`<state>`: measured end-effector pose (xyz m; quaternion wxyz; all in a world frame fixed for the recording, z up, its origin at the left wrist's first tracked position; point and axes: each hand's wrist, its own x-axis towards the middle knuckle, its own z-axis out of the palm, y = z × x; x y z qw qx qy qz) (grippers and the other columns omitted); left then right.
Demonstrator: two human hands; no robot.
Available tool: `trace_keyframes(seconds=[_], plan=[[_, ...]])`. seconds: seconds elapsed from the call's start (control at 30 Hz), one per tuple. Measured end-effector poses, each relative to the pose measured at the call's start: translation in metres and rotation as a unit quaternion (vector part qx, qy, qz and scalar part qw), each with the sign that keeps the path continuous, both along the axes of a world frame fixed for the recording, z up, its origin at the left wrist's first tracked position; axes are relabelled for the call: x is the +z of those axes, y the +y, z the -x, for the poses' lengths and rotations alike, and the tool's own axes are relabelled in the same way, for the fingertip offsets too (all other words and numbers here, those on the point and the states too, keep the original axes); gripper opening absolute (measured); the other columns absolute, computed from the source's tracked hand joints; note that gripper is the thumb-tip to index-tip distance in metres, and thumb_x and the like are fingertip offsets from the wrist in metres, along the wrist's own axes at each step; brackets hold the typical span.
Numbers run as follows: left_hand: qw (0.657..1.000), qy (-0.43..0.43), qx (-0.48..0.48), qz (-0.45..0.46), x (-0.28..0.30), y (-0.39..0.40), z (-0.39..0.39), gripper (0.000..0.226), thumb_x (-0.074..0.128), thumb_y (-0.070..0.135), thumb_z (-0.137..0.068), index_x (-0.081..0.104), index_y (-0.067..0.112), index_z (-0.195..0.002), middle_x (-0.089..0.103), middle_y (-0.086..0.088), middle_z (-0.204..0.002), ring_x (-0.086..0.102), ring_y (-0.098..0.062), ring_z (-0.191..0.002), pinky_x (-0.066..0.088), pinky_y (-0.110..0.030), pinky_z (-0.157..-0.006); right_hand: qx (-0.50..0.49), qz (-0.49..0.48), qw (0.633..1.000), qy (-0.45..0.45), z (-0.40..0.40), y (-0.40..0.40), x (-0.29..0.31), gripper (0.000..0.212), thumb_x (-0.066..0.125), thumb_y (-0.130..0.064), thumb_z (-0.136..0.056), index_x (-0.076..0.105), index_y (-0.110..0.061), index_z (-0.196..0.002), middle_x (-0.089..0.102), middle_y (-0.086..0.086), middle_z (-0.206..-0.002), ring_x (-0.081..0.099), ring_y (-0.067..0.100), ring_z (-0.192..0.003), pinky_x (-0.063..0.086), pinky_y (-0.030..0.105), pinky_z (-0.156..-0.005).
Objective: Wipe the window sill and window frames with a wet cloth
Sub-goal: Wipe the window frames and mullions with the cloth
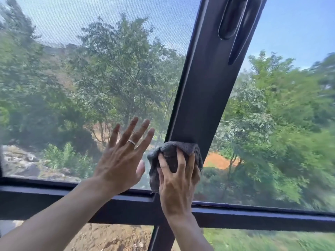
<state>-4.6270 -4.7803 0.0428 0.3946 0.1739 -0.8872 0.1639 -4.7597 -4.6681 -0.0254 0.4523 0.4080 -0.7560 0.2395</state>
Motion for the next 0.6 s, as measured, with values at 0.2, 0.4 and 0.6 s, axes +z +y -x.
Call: trace_keyframes(seconds=[0.2, 0.4, 0.6], plan=[[1.000, -0.008, 0.004, 0.020, 0.027, -0.001, 0.000, 0.106, 0.084, 0.025, -0.062, 0.029, 0.009, -0.151, 0.018, -0.013, -0.162, 0.011, -0.032, -0.150, 0.009, -0.060, -0.117, 0.035, 0.141, 0.989, -0.013, 0.003, -0.020, 0.052, 0.022, 0.077, -0.023, -0.084, 0.065, -0.028, -0.101, 0.046, 0.005, -0.119, 0.045, 0.035, -0.108, 0.043, 0.055, -0.091], [0.996, 0.004, -0.034, 0.077, 0.053, -0.011, 0.011, 0.110, 0.088, 0.030, -0.057, 0.031, 0.010, -0.149, 0.021, -0.014, -0.160, 0.015, -0.033, -0.149, 0.008, -0.061, -0.116, 0.015, 0.138, 0.990, -0.021, 0.005, -0.026, 0.021, 0.065, 0.065, -0.031, -0.087, 0.036, -0.021, -0.144, 0.040, 0.008, -0.142, 0.039, 0.034, -0.130, 0.036, 0.051, -0.106], [0.990, 0.035, -0.080, 0.115, 0.085, -0.025, 0.023, 0.099, 0.081, 0.028, -0.062, 0.036, 0.011, -0.148, 0.023, -0.012, -0.160, 0.018, -0.032, -0.148, 0.006, -0.062, -0.117, -0.015, 0.136, 0.990, 0.015, 0.020, -0.044, 0.094, 0.069, 0.042, -0.035, -0.097, 0.012, -0.020, -0.157, 0.016, 0.010, -0.162, 0.015, 0.036, -0.149, 0.006, 0.052, -0.121]])
